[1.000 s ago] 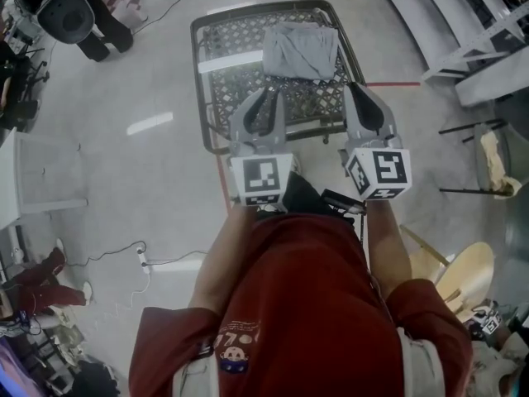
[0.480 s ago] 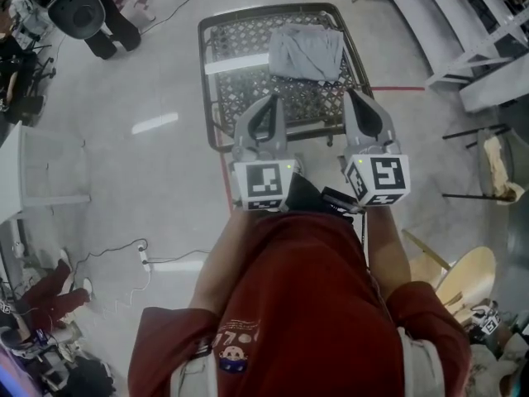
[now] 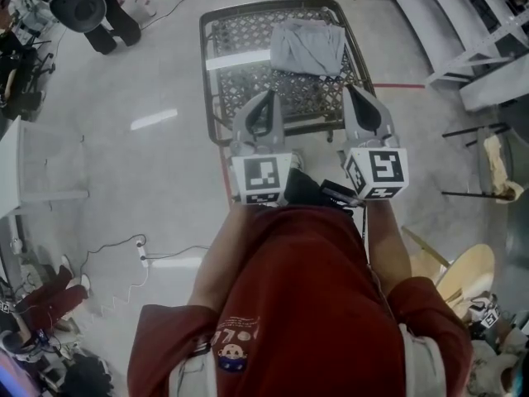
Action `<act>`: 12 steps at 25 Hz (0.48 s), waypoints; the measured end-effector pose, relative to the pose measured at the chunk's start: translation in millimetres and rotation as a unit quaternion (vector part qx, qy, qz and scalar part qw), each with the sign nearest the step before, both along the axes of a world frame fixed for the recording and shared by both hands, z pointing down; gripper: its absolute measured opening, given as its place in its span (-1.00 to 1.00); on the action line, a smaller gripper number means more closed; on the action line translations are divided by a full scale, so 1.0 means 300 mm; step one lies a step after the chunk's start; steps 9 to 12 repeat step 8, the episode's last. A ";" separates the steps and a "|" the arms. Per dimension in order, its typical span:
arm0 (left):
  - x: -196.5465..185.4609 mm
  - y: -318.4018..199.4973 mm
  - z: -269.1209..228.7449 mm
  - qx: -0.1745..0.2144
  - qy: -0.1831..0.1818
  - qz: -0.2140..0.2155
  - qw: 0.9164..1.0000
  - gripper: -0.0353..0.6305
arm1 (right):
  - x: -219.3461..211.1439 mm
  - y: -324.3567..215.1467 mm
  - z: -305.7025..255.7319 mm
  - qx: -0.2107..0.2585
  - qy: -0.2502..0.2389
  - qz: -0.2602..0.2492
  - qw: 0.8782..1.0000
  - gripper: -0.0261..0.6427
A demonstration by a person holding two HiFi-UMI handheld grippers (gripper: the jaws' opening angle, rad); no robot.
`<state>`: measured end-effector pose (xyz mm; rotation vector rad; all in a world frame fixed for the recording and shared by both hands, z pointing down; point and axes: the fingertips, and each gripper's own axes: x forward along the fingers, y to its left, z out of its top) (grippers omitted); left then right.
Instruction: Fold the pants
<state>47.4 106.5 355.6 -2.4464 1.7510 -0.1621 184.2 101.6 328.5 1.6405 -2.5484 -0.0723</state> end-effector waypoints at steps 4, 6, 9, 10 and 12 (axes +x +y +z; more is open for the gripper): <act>0.003 0.003 0.001 0.001 0.001 0.001 1.000 -0.88 | -0.006 0.004 -0.003 0.004 0.006 -0.002 1.000 -0.92; 0.008 0.005 0.004 0.002 0.001 0.003 1.000 -0.88 | -0.003 0.001 -0.001 0.004 0.004 -0.001 1.000 -0.92; 0.012 0.007 0.007 0.004 0.001 0.005 1.000 -0.88 | 0.000 -0.002 0.001 0.003 0.004 -0.001 1.000 -0.92; 0.012 0.007 0.007 0.004 0.001 0.005 1.000 -0.88 | 0.000 -0.002 0.001 0.003 0.004 -0.001 1.000 -0.92; 0.012 0.007 0.007 0.004 0.001 0.005 1.000 -0.88 | 0.000 -0.002 0.001 0.003 0.004 -0.001 1.000 -0.92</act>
